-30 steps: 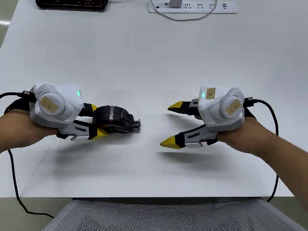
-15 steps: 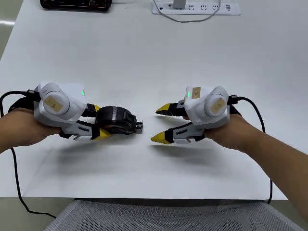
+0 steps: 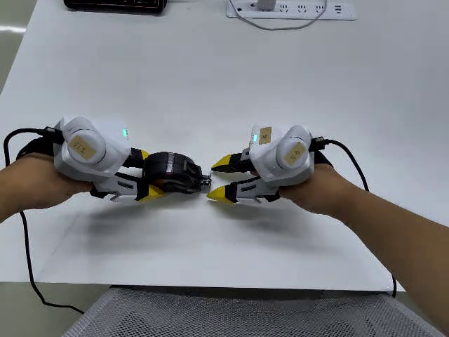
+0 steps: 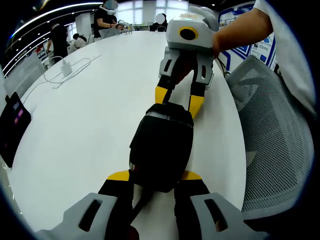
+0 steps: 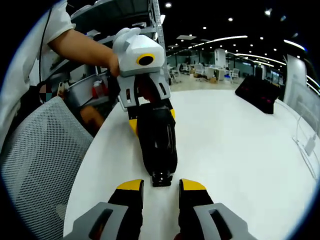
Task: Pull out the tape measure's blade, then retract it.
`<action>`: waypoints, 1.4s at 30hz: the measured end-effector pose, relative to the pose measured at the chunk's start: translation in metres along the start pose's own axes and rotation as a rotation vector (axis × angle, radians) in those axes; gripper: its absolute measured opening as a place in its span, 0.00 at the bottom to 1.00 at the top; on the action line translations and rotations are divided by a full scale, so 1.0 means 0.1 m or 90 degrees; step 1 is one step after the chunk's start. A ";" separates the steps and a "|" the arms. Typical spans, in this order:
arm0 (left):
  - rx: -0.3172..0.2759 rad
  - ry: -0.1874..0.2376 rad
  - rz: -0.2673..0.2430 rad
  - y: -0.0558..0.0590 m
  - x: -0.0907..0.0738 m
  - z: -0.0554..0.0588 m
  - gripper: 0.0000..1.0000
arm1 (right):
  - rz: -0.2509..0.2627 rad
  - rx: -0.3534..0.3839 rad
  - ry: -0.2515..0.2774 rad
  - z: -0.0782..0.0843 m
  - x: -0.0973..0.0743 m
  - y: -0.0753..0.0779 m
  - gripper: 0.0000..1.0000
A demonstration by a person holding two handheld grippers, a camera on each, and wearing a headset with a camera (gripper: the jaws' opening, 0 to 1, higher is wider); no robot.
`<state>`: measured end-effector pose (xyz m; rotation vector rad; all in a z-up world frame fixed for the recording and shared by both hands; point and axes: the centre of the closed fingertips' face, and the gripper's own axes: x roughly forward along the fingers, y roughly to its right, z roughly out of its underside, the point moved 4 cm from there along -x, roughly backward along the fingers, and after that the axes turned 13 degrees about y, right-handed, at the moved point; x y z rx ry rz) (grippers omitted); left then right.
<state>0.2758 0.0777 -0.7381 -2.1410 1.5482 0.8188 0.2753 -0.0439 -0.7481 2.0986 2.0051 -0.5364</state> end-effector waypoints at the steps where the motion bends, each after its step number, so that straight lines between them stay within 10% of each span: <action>1: 0.000 0.000 0.000 0.00 0.00 0.00 0.26 | 0.000 0.001 0.000 0.00 0.01 0.00 0.24; 42: 0.006 -0.011 0.000 -0.02 -0.01 0.00 0.25 | 0.000 -0.008 0.006 0.01 0.08 0.01 0.10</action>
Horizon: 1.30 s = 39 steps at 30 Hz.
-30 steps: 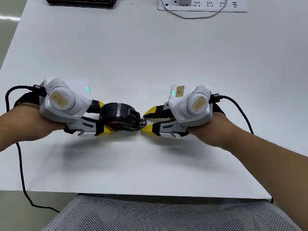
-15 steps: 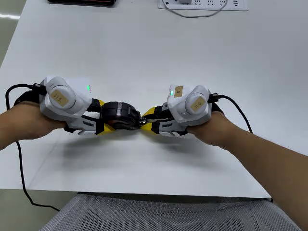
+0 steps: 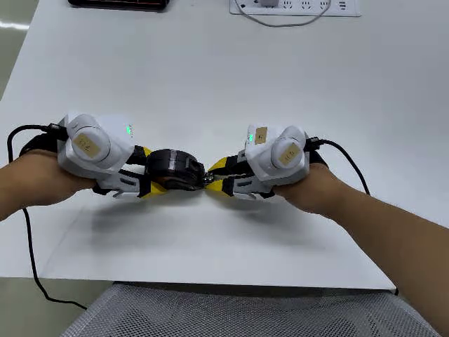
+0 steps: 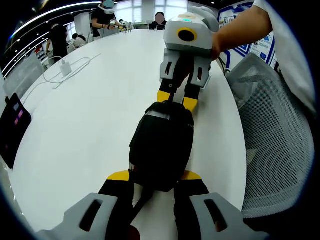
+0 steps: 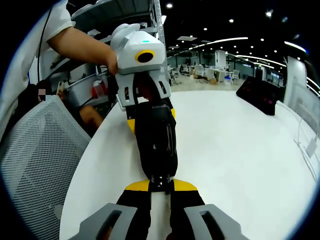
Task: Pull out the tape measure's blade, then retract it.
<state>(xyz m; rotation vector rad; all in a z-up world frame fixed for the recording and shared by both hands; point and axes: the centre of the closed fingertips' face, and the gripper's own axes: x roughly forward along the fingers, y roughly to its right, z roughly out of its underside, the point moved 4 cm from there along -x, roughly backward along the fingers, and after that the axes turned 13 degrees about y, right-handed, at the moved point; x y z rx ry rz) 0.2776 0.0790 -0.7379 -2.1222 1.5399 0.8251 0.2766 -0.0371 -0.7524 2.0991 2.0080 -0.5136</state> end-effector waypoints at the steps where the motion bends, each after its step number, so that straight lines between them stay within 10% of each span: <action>1: 0.003 0.000 0.000 0.00 0.00 0.00 0.25 | -0.001 -0.003 0.000 0.00 0.00 0.00 0.10; 39: 0.000 0.002 0.000 0.01 0.00 0.01 0.25 | 0.012 -0.009 -0.026 0.13 -0.43 0.03 0.10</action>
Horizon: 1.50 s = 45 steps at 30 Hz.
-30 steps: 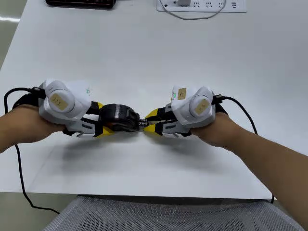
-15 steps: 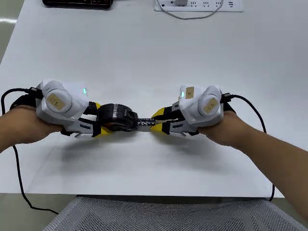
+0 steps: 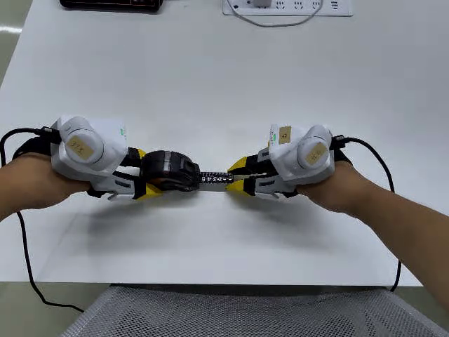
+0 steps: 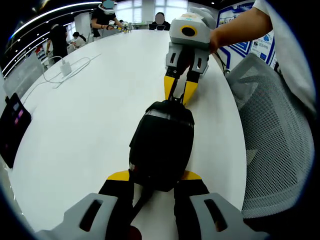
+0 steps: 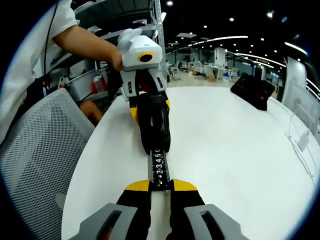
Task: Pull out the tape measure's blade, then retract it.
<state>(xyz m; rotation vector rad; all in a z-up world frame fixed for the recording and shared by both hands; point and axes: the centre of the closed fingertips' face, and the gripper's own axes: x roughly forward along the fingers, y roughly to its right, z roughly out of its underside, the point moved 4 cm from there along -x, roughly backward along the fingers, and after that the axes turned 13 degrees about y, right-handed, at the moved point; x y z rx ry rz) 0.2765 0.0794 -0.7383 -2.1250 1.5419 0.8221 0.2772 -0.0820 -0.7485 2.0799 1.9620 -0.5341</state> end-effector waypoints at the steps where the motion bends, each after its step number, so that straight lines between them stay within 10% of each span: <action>1: 0.000 0.000 0.000 0.00 0.00 0.00 0.25 | 0.001 -0.001 -0.001 0.00 -0.01 0.00 0.10; 45: 0.000 -0.001 -0.002 0.02 0.01 -0.01 0.25 | 0.013 -0.011 -0.044 0.23 -0.46 0.05 0.10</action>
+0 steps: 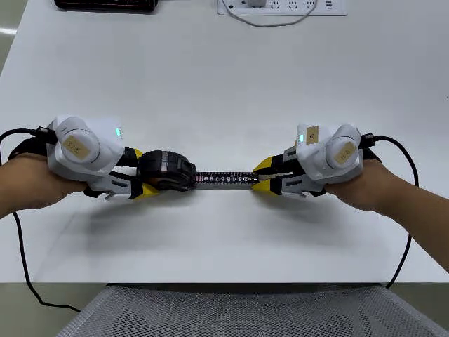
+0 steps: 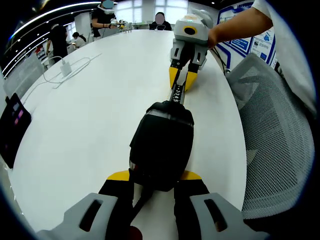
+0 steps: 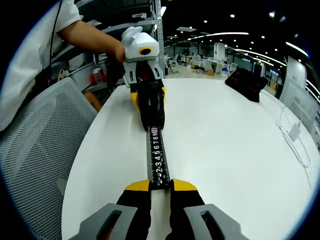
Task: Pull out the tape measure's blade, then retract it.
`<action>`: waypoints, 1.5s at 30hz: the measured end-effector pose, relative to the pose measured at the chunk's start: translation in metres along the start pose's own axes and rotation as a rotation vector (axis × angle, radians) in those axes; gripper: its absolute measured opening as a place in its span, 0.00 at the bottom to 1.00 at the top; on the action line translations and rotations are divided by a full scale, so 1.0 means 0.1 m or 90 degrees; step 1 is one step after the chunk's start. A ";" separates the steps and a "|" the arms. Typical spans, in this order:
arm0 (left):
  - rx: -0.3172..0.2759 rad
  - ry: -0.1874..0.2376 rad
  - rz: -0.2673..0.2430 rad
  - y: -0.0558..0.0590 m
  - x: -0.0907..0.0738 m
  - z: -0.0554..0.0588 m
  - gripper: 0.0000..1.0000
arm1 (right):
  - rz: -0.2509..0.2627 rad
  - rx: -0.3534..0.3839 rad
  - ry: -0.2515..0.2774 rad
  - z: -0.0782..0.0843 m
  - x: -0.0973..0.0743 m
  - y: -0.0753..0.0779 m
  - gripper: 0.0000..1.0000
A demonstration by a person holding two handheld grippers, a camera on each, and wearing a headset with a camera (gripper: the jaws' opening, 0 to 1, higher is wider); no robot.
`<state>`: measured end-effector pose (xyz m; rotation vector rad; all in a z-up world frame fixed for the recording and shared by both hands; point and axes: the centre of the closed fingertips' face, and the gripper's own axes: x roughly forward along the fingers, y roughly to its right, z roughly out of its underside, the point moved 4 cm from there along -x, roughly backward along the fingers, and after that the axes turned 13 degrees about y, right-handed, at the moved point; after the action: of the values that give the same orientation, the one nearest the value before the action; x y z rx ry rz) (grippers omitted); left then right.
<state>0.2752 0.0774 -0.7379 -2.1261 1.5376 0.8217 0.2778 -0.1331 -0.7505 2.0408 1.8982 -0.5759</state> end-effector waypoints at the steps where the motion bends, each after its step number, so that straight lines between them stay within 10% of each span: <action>1: 0.000 0.000 0.000 0.00 0.00 0.00 0.25 | 0.001 0.000 0.000 0.00 -0.01 0.00 0.10; 45: 0.001 -0.002 -0.003 0.00 0.00 0.00 0.25 | 0.015 -0.004 -0.043 0.15 -0.41 0.03 0.10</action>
<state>0.2749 0.0776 -0.7377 -2.1255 1.5305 0.8215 0.2769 -0.1762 -0.7446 2.0110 1.8333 -0.6249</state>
